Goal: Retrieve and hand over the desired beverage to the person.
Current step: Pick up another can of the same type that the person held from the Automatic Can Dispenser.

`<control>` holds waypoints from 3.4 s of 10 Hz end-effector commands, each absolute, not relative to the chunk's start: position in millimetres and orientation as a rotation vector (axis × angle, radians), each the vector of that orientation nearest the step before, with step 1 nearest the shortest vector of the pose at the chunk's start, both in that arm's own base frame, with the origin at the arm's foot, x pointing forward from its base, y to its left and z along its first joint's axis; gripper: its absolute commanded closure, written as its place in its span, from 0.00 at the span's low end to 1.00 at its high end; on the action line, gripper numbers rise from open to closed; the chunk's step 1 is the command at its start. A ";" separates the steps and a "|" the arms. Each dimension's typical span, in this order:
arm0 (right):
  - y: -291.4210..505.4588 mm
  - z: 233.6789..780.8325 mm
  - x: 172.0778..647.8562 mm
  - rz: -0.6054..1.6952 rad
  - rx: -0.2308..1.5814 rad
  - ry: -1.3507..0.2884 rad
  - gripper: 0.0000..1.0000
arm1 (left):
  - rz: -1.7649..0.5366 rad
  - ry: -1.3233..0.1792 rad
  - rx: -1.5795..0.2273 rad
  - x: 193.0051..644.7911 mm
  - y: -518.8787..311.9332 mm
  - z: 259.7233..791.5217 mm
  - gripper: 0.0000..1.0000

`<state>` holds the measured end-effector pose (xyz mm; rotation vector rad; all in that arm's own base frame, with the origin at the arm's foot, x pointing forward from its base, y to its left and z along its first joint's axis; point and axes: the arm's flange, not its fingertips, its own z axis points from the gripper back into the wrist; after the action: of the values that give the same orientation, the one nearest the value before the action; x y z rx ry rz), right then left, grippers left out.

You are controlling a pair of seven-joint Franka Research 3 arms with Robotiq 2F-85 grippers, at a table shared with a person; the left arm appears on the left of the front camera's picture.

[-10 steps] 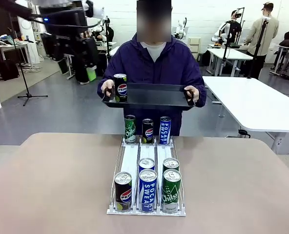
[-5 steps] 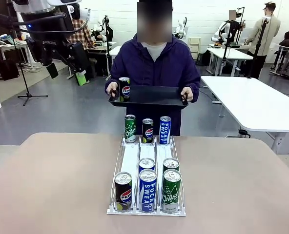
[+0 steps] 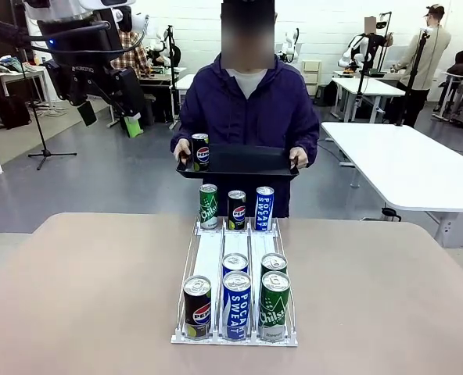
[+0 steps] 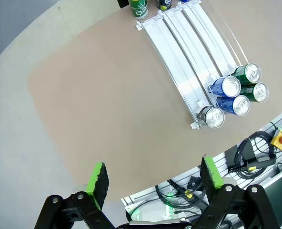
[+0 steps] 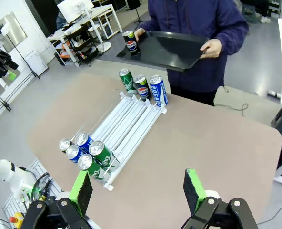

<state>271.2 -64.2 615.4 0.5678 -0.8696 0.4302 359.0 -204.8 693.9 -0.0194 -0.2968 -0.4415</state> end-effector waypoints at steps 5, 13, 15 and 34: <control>-63.6 615.1 273.7 0.445 0.592 -0.873 0.00 | -0.441 -0.297 -0.019 359.0 -204.8 693.9 0.00; -63.6 615.1 273.7 0.445 0.592 -0.873 0.00 | -0.900 -0.470 -0.681 329.3 -20.5 704.4 0.00; -63.6 615.1 273.7 0.445 0.592 -0.873 0.00 | -0.871 -0.520 -0.652 319.9 -13.6 675.7 0.00; -63.6 615.1 273.7 0.445 0.592 -0.873 0.00 | -0.847 -0.713 -0.604 293.8 -5.6 647.5 0.00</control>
<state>271.0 -65.1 615.5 0.5660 -0.8700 0.4273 294.1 -4.9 648.2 -0.5992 -0.7186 -0.8440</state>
